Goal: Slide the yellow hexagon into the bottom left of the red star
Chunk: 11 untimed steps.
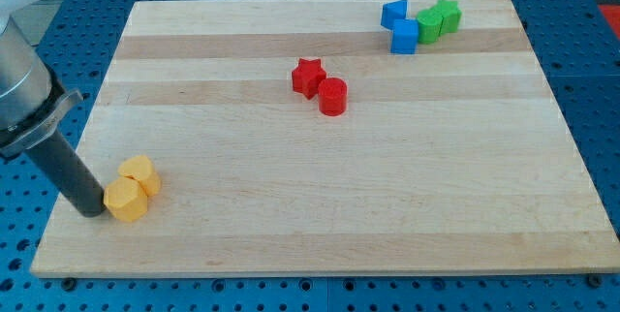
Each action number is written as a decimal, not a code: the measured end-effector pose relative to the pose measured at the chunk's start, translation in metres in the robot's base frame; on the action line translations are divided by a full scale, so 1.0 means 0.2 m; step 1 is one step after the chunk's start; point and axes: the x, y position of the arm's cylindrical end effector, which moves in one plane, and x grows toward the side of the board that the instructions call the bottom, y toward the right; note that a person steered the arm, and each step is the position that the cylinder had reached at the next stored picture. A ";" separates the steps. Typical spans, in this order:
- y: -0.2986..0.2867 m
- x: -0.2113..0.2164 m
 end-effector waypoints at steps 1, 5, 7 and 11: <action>0.00 0.17; 0.29 0.03; 0.42 -0.13; 0.90 -0.63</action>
